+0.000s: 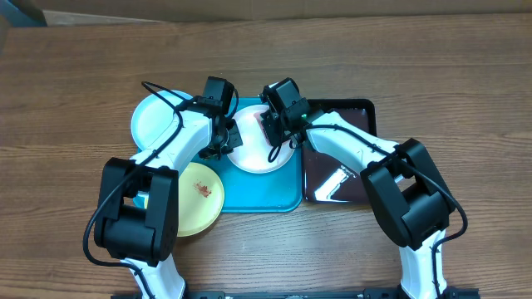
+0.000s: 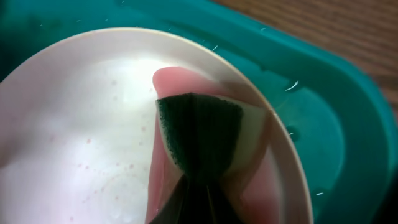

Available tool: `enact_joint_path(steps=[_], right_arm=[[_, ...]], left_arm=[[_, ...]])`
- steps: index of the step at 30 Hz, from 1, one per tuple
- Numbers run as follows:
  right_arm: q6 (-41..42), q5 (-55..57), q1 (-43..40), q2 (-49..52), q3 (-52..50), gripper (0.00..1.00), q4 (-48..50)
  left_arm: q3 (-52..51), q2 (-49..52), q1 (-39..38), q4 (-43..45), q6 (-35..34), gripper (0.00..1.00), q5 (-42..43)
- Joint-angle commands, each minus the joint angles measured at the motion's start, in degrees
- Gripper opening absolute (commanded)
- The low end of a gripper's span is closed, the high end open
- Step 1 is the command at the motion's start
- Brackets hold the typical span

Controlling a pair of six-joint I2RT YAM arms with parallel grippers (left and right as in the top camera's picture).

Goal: Clean dirty plates on tray and stack at the side
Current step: 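Scrub the white plate with the sponge in the right gripper, then return the sponge to the black water tray and lift the right gripper away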

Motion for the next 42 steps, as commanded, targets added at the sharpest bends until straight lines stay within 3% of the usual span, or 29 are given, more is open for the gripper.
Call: enact_joint_path(steps=[1,8,14,21,27,32,35,42], right_arm=[[2.8,-12.0,1.3,3.7,-2.2,0.06,-3.3],[2.7,-26.5,0.5,3.6,-1.2,0.06,-2.2],[2.7,-39.5,-5.2,1.1,5.3,0.04,-7.0],[-1.3,-41.3,-13.2,-6.8,11.8,0.04,-17.2],[-4.0,-23.6,-18.5,-14.3,11.9,0.04,-30.2],[-3.3,-6.7,-20.5,-14.4,9.4,0.04,-38.8],[-0.5,-2.1,-20.5,-14.4,5.4,0.04,-37.4],[1.2,7.6,-20.3,-14.4,-5.6,0.04,-24.1]], left_arm=[[-0.8,0.2,-0.4,0.2,1.2,0.04,0.0],[-0.8,0.2,-0.4,0.2,1.2,0.04,0.0],[-0.8,0.2,-0.4,0.1,1.6,0.04,-0.1],[-0.8,0.2,-0.4,0.1,1.6,0.04,0.0],[-0.8,0.2,-0.4,0.2,1.6,0.04,0.0],[-0.8,0.2,-0.4,0.5,1.6,0.04,0.0],[-0.8,0.2,-0.4,0.5,1.6,0.05,0.0],[-0.8,0.2,-0.4,0.5,1.6,0.09,0.0]])
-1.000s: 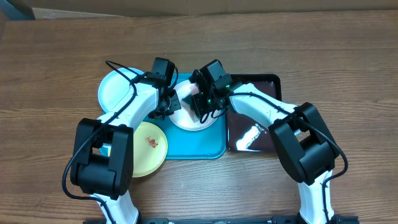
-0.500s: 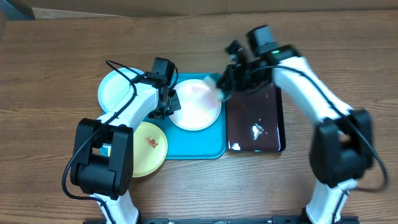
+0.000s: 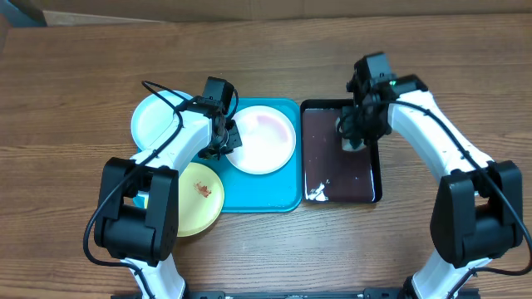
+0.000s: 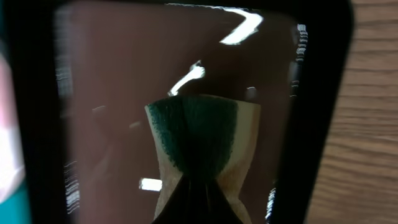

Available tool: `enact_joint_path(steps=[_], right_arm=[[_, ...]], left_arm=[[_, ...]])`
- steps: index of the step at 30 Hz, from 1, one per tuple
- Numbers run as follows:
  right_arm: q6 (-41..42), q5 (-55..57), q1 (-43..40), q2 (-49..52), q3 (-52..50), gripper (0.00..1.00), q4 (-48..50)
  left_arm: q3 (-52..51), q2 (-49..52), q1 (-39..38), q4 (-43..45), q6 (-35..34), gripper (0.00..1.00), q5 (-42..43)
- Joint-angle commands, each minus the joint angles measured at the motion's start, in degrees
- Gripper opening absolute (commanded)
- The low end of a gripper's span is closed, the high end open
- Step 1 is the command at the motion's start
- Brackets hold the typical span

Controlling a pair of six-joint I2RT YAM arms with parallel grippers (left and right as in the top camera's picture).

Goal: Clean dirty plates on tray and stack at the side
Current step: 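Return the sponge to the black water tray and lift the right gripper away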

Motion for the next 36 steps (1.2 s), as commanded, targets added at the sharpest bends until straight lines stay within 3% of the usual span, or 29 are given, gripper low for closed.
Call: enact_joint_path(steps=[1,6,8,10,11,21,32,35,36], right_arm=[[1.3,7.2,0.2,-0.1,-3.3,0.04,4.7],[4.2,7.3,0.2,-0.1,-5.5,0.06,7.4],[4.3,7.3,0.2,-0.1,-5.7,0.2,7.6],[4.3,7.3,0.2,-0.1,-5.7,0.51,7.9],[4.3,7.0,0.2,-0.2,-5.3,0.59,7.9],[4.2,4.9,-1.9,-0.2,9.8,0.63,-0.3],[8.7,0.3,-15.5,-0.2,10.8,0.7,1.6],[8.7,-0.9,-18.5,-0.2,10.7,0.87,0.4],[8.7,-0.9,-19.4,-0.2,10.7,1.0,-0.2]], left_arm=[[-0.6,0.2,-0.4,0.3,0.5,0.09,0.6],[-0.6,0.2,-0.4,0.3,0.5,0.09,0.6],[-0.6,0.2,-0.4,0.3,0.5,0.09,0.6],[-0.6,0.2,-0.4,0.3,0.5,0.11,0.6],[-0.6,0.2,-0.4,0.3,0.5,0.13,0.6],[-0.6,0.2,-0.4,0.2,0.5,0.18,0.7],[-1.3,0.3,-0.4,0.7,0.5,0.22,0.3],[-1.7,0.5,-0.4,1.2,0.5,0.17,0.1],[-1.7,0.6,-0.4,1.3,0.5,0.17,0.1]])
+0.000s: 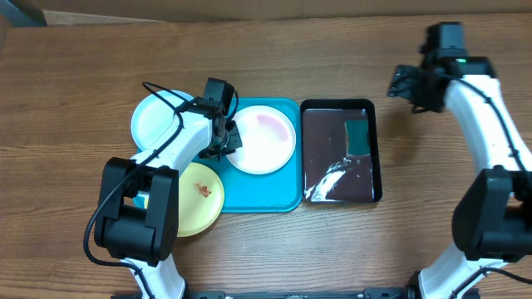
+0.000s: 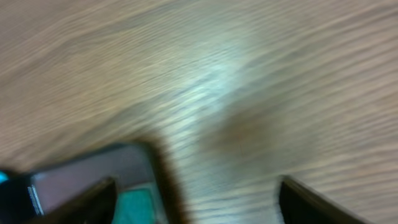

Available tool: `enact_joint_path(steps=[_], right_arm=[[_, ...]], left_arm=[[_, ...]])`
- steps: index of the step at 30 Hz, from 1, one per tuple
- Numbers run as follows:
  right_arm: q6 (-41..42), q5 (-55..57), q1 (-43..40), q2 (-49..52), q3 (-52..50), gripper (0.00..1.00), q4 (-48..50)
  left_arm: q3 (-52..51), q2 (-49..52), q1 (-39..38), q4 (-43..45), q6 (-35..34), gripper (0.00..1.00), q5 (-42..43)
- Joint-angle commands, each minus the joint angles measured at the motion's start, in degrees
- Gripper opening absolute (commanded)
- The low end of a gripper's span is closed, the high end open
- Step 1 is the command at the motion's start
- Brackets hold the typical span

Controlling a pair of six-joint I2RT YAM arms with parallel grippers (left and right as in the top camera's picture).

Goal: Clean dirty plates on tray and stack at the side
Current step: 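Return the sponge to the black water tray and lift the right gripper away, then lift the white plate with the left gripper and swing it over the water tray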

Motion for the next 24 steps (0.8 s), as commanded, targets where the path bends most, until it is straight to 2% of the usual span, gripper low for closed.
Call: enact_joint_path(steps=[1,5,8,12,24], right_arm=[[0.5,-2.2,-1.9,-0.3,0.5,1.0,-1.0],[0.5,-2.2,-3.1,-0.3,0.5,1.0,-1.5],[0.5,-2.2,-3.1,-0.3,0.5,1.0,-1.5],[0.5,-2.2,-3.1,-0.3,0.5,1.0,-1.4],[0.5,-2.2,-3.1,-0.3,0.5,1.0,-1.4]], left_arm=[[-0.9,0.6,-0.4,0.5,0.5,0.17,-0.1],[-0.9,0.9,-0.4,0.5,0.5,0.15,-0.1],[-0.9,0.9,-0.4,0.5,0.5,0.06,-0.1],[-0.5,0.8,-0.2,0.5,0.5,0.04,0.6],[16.7,0.8,4.2,-16.5,9.3,0.04,0.2]])
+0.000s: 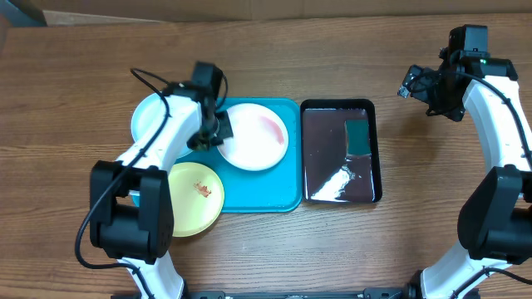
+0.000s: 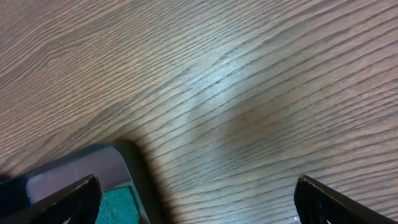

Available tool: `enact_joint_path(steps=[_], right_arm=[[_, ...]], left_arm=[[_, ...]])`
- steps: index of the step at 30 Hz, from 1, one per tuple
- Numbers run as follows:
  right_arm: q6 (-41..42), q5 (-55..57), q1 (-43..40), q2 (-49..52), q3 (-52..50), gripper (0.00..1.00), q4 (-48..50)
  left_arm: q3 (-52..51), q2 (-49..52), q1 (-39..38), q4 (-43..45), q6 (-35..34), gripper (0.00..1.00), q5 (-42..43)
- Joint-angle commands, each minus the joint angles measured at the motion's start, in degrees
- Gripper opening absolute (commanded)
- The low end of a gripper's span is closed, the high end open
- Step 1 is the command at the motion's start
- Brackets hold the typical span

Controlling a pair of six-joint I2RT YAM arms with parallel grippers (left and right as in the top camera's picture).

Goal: Clean dirty plates on tray and stack at the side
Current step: 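Lift the white plate with the left gripper and swing it over the water tray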

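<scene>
A white plate (image 1: 253, 137) with a pink smear near its far right rim lies on the teal tray (image 1: 266, 195). My left gripper (image 1: 214, 131) is shut on the plate's left rim. A pale blue plate (image 1: 150, 120) sits on the table left of the tray. In front of it is a yellow plate (image 1: 195, 195) with a food stain. The green sponge (image 1: 357, 137) lies in the black tray (image 1: 337, 170), and its corner (image 2: 118, 208) shows in the right wrist view. My right gripper (image 1: 411, 90) (image 2: 196, 202) hangs wide open over bare wood beyond the black tray's far right corner.
The black tray holds shiny liquid and stands right of the teal tray. The wooden table (image 2: 249, 93) spreads under the right gripper. A cable loops from the left arm (image 1: 150, 162) over the pale blue plate.
My left gripper has shifted left and a little farther back, and the white plate has slid left with it. My right gripper has stayed open over the wood, slightly farther right.
At first my right gripper pressed the sponge on the white plate while my left gripper held the rim. Then it held the sponge over the black tray. Later the sponge lay in that tray and the right gripper was open over the table, as now.
</scene>
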Motion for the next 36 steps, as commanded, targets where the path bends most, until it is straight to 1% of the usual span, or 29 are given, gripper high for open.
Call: enact_joint_path(steps=[1,8,12,19,24,36], right_arm=[[0.3,-0.3,0.1,-0.3,0.5,1.0,0.3],[0.3,-0.3,0.1,-0.3,0.5,1.0,0.3],[0.3,-0.3,0.1,-0.3,0.5,1.0,0.3],[0.3,-0.3,0.1,-0.3,0.5,1.0,0.3],[0.3,-0.3,0.1,-0.3,0.5,1.0,0.3],[0.3,-0.3,0.1,-0.3,0.5,1.0,0.3]], left_arm=[[6.8,0.7,0.9,-2.4,4.9,0.04,-1.2],[18.1,0.7,0.3,-8.8,5.7,0.04,-3.4],[24.8,0.7,-2.3,-12.9,5.7,0.04,-5.7],[29.5,0.7,-11.0,-16.2,5.5,0.04,-18.1],[29.6,0.7,-18.7,-16.4,4.3,0.04,-26.0],[29.6,0.7,-38.1,-16.5,1.8,0.04,-49.1]])
